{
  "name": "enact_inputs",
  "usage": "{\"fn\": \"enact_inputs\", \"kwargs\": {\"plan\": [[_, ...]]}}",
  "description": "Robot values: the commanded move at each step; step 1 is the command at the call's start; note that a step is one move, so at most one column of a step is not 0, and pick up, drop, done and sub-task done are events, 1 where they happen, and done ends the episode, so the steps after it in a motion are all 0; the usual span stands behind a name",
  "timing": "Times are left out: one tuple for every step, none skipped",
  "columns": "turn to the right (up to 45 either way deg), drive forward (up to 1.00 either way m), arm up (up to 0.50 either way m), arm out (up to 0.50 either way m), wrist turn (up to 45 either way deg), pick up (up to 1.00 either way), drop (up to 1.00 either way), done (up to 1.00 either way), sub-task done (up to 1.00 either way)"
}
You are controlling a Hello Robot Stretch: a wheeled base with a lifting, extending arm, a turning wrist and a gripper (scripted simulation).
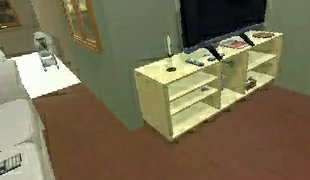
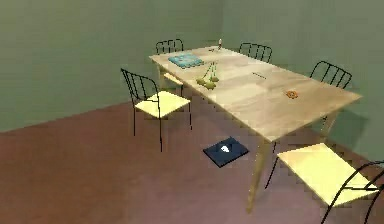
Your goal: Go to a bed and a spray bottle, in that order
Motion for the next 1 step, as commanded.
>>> {"fn": "enact_inputs", "kwargs": {"plan": [[45.0, 0.00, 0.00, 0.00, 0.0, 0.00, 0.00, 0.00, 0.00]]}}
